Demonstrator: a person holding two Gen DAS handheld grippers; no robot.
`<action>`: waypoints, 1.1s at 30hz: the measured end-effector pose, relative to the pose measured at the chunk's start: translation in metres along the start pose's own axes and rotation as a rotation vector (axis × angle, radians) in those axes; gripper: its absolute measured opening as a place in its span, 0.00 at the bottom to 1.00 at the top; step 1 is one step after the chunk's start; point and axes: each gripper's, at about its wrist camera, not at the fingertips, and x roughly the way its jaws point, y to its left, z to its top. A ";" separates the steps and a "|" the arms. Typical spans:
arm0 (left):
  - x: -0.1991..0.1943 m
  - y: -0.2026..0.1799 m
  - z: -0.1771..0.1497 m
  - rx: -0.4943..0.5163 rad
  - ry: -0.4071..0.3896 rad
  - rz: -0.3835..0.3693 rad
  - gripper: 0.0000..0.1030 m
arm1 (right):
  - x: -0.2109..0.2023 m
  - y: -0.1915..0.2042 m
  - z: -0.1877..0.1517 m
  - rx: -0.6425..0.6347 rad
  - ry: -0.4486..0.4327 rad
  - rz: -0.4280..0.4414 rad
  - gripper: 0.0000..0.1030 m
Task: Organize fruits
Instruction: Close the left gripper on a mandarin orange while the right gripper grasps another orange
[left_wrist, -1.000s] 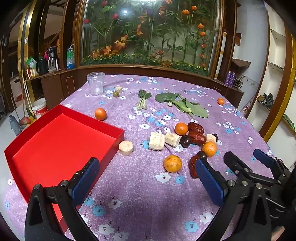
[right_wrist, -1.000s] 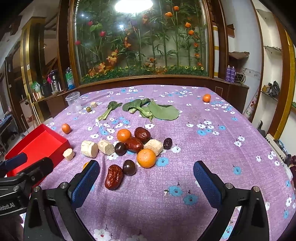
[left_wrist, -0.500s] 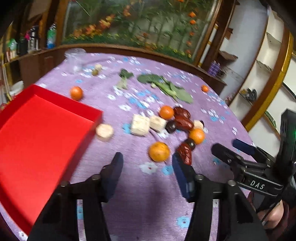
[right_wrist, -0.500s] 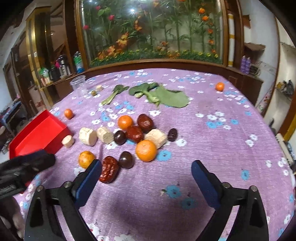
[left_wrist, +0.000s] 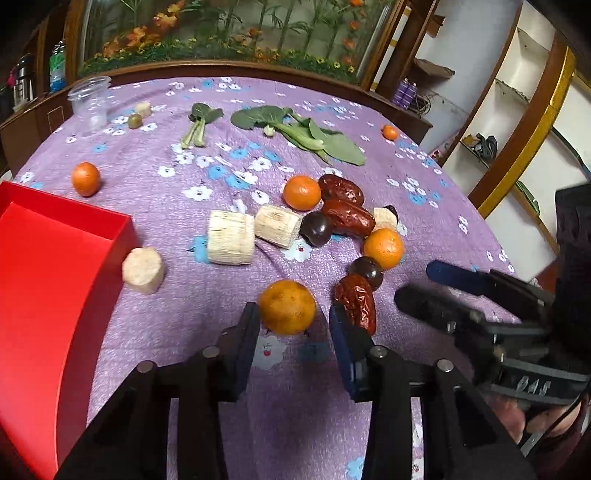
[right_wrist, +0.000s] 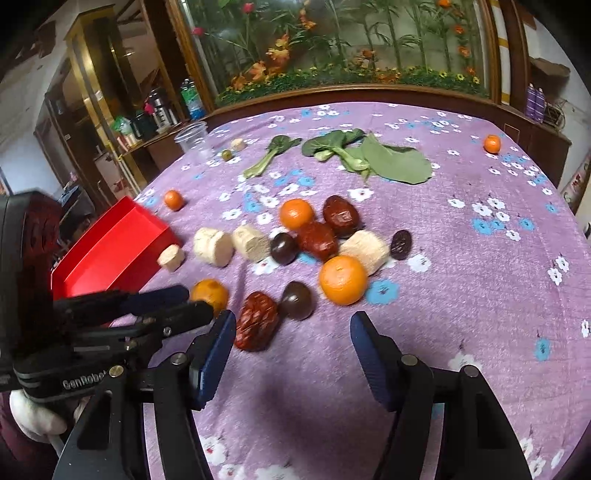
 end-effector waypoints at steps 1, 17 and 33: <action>0.002 0.000 0.001 0.001 0.001 0.006 0.36 | 0.002 -0.003 0.003 0.008 0.002 -0.011 0.67; 0.017 -0.002 0.005 0.037 0.016 0.012 0.31 | 0.037 -0.015 0.027 0.072 0.028 -0.037 0.56; 0.012 -0.007 0.001 0.028 -0.005 0.036 0.30 | 0.035 -0.022 0.025 0.105 -0.015 -0.016 0.39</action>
